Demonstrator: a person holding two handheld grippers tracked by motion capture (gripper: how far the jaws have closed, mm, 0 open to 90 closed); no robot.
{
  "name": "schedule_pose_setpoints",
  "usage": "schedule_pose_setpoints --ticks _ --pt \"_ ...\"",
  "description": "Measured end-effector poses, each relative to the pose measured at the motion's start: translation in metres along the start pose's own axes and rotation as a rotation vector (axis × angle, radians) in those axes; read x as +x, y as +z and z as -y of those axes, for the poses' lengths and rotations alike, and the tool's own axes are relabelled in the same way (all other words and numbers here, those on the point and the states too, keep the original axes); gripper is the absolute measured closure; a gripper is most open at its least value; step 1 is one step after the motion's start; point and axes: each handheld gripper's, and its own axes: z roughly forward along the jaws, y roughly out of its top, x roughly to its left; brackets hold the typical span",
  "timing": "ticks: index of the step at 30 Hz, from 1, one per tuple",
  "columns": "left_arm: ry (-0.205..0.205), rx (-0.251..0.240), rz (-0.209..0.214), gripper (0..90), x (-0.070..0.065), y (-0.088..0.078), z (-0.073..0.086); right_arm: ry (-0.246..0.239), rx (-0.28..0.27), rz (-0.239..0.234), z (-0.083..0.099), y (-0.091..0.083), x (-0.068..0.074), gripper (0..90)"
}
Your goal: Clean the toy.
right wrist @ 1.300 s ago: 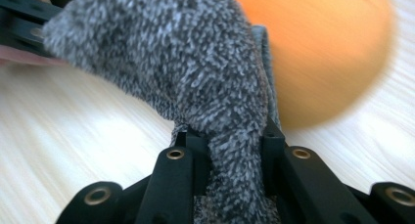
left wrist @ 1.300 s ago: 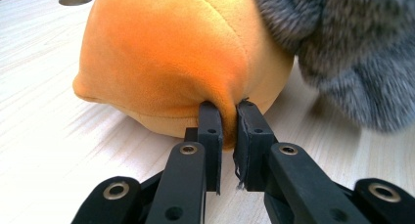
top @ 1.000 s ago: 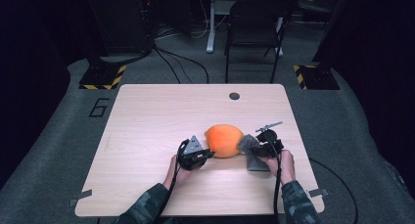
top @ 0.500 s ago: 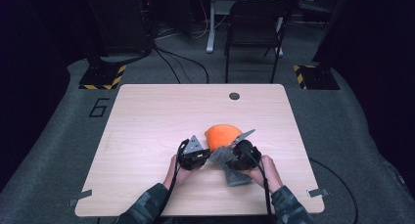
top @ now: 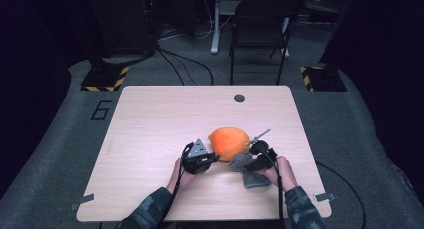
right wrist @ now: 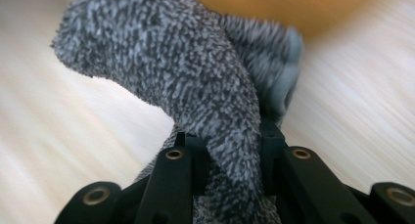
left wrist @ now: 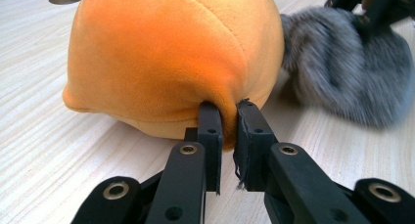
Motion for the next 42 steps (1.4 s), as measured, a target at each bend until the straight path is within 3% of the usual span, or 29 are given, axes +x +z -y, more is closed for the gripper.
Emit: schedule_pose_setpoints --ticks 4,7,10,12,14,15,16,19,21,25,28,30,31,34,36,39,41,42 --pt "-0.004 -0.003 -0.001 81.9 0.0 0.0 0.0 0.136 -0.001 0.081 0.014 -0.007 -0.035 74.0" --pt "-0.004 -0.003 0.0 81.9 0.0 0.0 0.0 0.181 -0.07 0.105 0.017 -0.021 -0.047 74.0" --pt "-0.004 -0.003 0.0 81.8 0.0 0.0 0.0 0.176 -0.193 0.109 0.009 -0.051 -0.034 74.0" --pt "-0.001 -0.002 -0.003 81.8 -0.001 0.001 0.0 0.122 -0.285 0.125 -0.003 -0.067 -0.017 74.1" --pt "0.002 -0.006 -0.005 81.7 -0.001 0.001 0.0 0.064 -0.343 0.141 -0.018 -0.074 0.004 74.2" --pt "0.004 -0.007 -0.006 81.7 -0.001 0.001 0.0 0.058 -0.358 0.142 -0.026 -0.074 0.013 74.3" --pt "0.001 -0.007 -0.006 81.7 -0.001 0.001 0.0 0.028 -0.358 0.154 -0.035 -0.072 0.019 74.4" --pt "0.005 -0.007 -0.006 81.5 -0.001 0.001 0.001 0.004 -0.314 0.187 -0.057 -0.053 0.026 75.2" --pt "0.01 -0.002 -0.007 81.2 0.0 0.001 0.002 0.009 -0.27 0.197 -0.065 -0.036 0.024 75.8" --pt "0.02 -0.006 -0.015 76.8 0.0 0.001 0.002 0.031 -0.259 0.172 -0.067 -0.029 0.016 76.2" --pt "0.08 0.006 -0.035 60.2 -0.004 0.0 0.002 0.048 -0.258 0.161 -0.068 -0.027 0.012 76.4" --pt "0.15 0.021 -0.078 47.0 -0.009 0.0 0.003 0.043 -0.255 0.141 -0.069 -0.024 0.007 76.5" --pt "0.184 0.021 -0.103 43.0 -0.012 -0.001 0.003 0.064 -0.256 0.128 -0.07 -0.023 0.008 76.5" --pt "0.257 0.024 -0.155 33.1 -0.016 -0.003 0.006 0.057 -0.244 0.132 -0.073 -0.023 0.005 76.6" --pt "0.29 0.032 -0.198 26.3 -0.015 -0.001 0.008 0.059 -0.237 0.134 -0.075 -0.022 0.004 76.6" --pt "0.306 0.034 -0.216 23.2 -0.009 0.002 0.01 0.063 -0.228 0.126 -0.076 -0.023 0.003 76.6" --pt "0.313 0.035 -0.2 21.0 -0.005 0.004 0.01 0.071 -0.227 0.126 -0.078 -0.022 0.003 76.6" --pt "0.328 0.034 -0.216 19.9 -0.005 0.005 0.01 0.069 -0.223 0.128 -0.078 -0.022 0.002 76.6"
